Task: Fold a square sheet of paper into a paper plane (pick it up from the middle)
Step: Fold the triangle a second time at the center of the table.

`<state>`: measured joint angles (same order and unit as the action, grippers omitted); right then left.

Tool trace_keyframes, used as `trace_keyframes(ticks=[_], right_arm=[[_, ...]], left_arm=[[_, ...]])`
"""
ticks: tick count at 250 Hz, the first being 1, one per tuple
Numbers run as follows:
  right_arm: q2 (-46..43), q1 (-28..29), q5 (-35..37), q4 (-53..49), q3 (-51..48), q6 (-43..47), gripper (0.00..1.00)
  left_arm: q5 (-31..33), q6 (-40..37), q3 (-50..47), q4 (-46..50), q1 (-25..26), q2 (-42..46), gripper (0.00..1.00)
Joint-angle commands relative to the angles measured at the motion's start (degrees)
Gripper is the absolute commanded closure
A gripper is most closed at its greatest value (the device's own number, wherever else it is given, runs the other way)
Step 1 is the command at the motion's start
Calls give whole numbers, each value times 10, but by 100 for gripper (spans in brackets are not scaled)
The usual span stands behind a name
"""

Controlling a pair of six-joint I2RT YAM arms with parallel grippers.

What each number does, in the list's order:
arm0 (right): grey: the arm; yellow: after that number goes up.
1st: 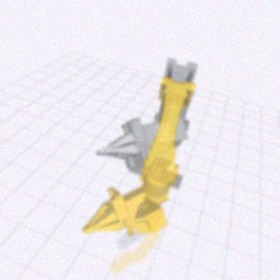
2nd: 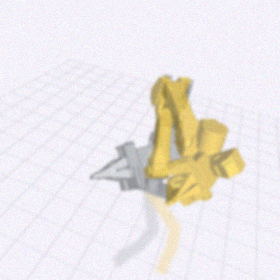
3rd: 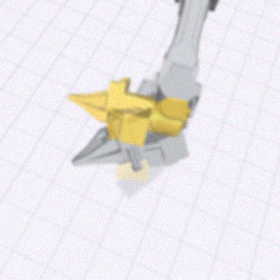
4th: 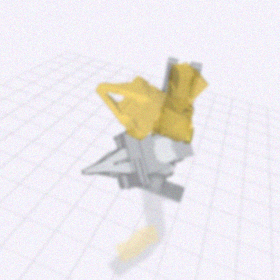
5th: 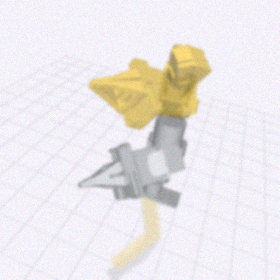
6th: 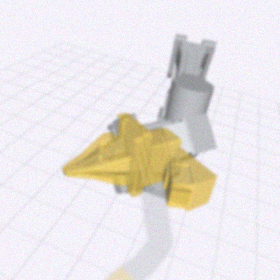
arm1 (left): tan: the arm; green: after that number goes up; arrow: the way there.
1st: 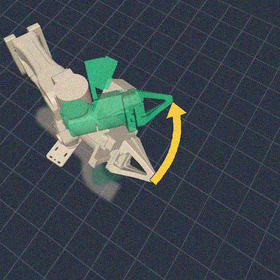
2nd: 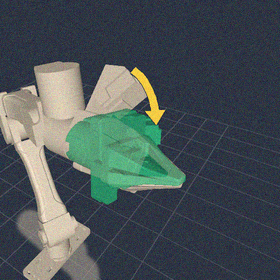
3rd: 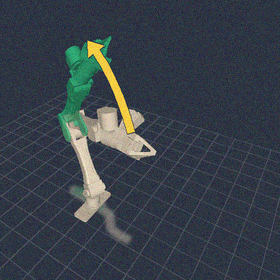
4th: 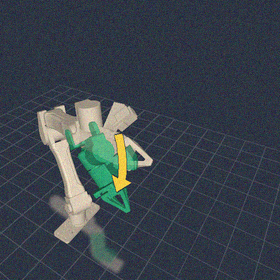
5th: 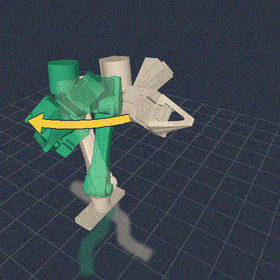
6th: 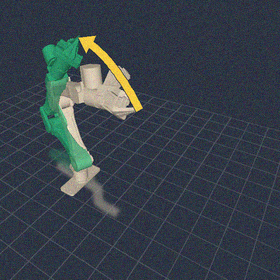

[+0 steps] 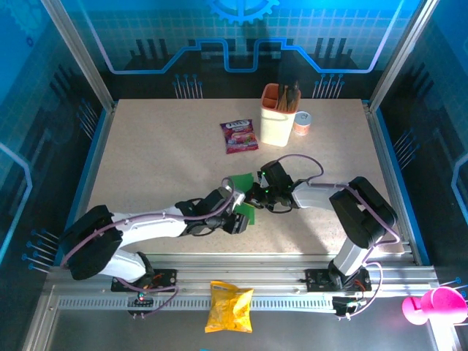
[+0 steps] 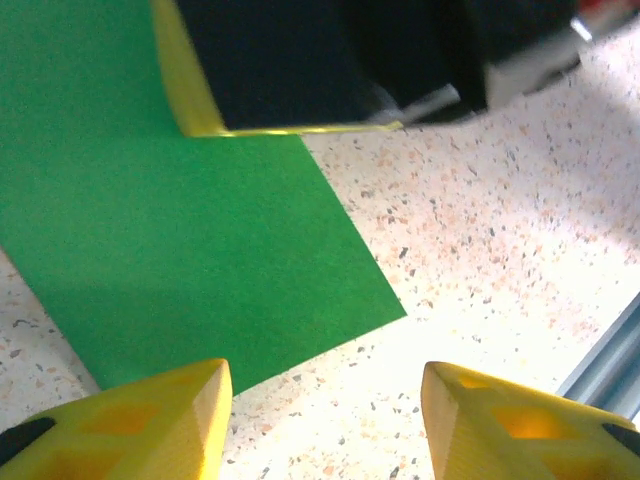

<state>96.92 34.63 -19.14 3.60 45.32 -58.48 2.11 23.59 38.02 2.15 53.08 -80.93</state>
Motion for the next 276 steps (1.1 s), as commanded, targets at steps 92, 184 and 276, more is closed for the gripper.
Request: trace_keyframes(ticks=[92, 184, 276], right_arm=[[-18, -8, -11, -34, 15, 0, 100], [-20, -7, -11, -29, 4, -2, 100], [-6, -5, -16, -15, 0, -5, 100]], left_arm=[[128, -58, 27, -5, 66, -38, 40], [138, -78, 48, -20, 66, -75, 45], [109, -90, 44, -41, 65, -81, 98]])
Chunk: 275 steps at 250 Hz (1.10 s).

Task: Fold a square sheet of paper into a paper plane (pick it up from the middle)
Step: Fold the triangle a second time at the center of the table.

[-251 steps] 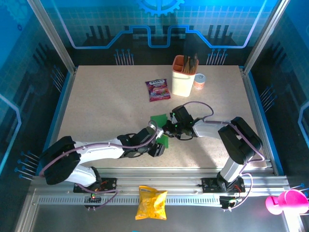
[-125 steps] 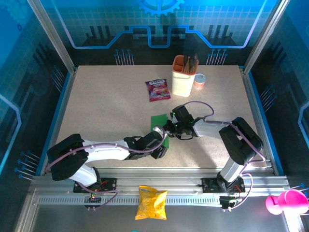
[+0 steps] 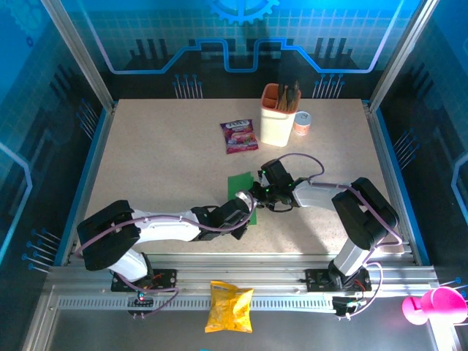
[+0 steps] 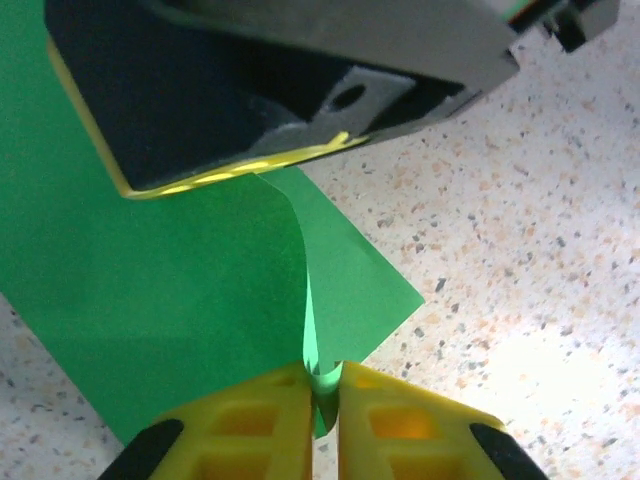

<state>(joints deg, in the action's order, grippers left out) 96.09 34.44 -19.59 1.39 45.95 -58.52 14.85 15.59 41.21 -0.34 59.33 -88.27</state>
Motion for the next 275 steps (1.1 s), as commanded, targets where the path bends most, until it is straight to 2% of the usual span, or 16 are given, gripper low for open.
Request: trace_keyframes(ticks=[1, 34, 65, 85, 120, 164, 189, 275], right_arm=[[3, -3, -11, 7, -7, -4, 100], [5, -2, -13, 10, -7, -4, 100], [-11, -20, -11, -16, -4, 18, 70], [-40, -44, 4, -59, 4, 51, 66], [-75, -66, 23, -134, 35, 113, 69], [-43, -56, -7, -162, 95, 166, 85], [-5, -45, -17, -156, 118, 176, 100], [90, -43, -17, -139, 149, 188, 100]], left_arm=[[-18, -10, 12, -16, 3, -8, 98], [-27, -12, 10, -15, 3, -5, 100], [-41, -7, 3, -17, -1, 4, 100], [-57, 0, -4, -15, -5, 15, 100], [-94, 12, -14, -15, -11, 27, 100], [-131, 31, -24, -26, -23, 29, 100], [-139, 35, -24, -29, -29, 27, 100], [-157, 36, -16, -24, -44, 20, 100]])
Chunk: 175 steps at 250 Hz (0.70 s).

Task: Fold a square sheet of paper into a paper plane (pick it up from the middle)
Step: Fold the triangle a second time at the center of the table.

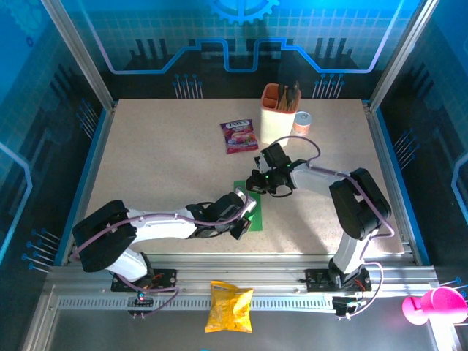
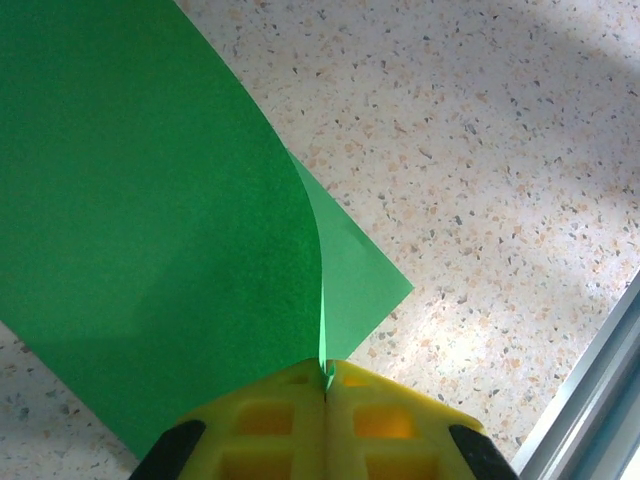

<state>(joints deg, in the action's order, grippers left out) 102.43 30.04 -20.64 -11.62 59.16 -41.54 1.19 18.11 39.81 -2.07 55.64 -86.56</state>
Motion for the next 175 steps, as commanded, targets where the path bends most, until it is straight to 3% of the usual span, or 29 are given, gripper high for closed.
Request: trace_keyframes(ticks=[1, 75, 175], right_arm=[[28, 1, -7, -9, 17, 18, 100], [78, -9, 0, -4, 5, 29, 100], [92, -10, 7, 6, -12, 25, 100]], left_arm=[[-21, 11, -2, -7, -7, 2, 100], [-35, -4, 17, 12, -35, -16, 100], [14, -9, 38, 39, -54, -39, 100]])
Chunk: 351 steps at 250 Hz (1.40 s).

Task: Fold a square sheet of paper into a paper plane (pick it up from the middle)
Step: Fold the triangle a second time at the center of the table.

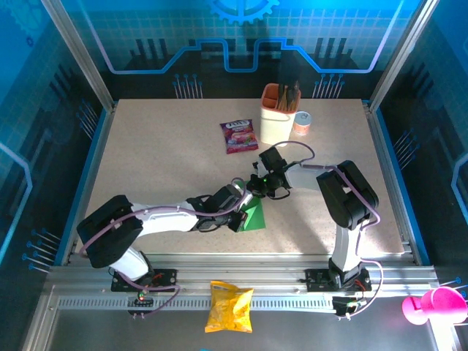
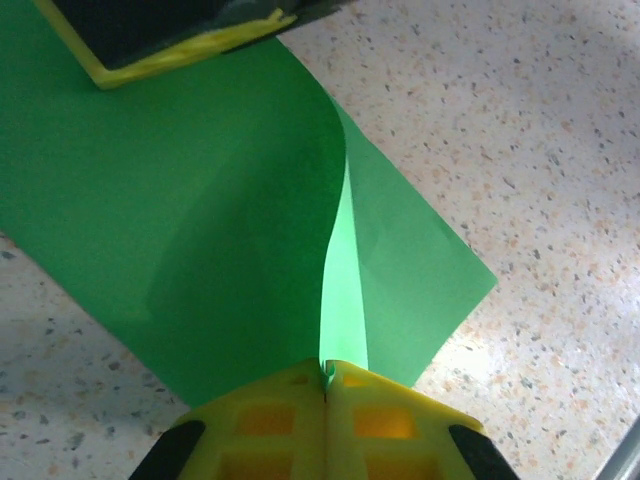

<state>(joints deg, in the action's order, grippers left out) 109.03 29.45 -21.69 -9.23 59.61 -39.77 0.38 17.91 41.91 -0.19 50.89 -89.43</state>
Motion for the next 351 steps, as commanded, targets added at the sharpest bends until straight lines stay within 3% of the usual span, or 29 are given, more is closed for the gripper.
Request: trace_keyframes(ticks=[1, 177, 351], right_arm=[[26, -4, 17, -18, -16, 8, 100], [36, -5, 19, -16, -23, 8, 100], [40, -8, 19, -16, -23, 10, 100]], left_arm=[[23, -7, 17, 20, -7, -11, 100], [81, 4, 37, 36, -16, -38, 100], [90, 11, 26, 37, -16, -55, 100]])
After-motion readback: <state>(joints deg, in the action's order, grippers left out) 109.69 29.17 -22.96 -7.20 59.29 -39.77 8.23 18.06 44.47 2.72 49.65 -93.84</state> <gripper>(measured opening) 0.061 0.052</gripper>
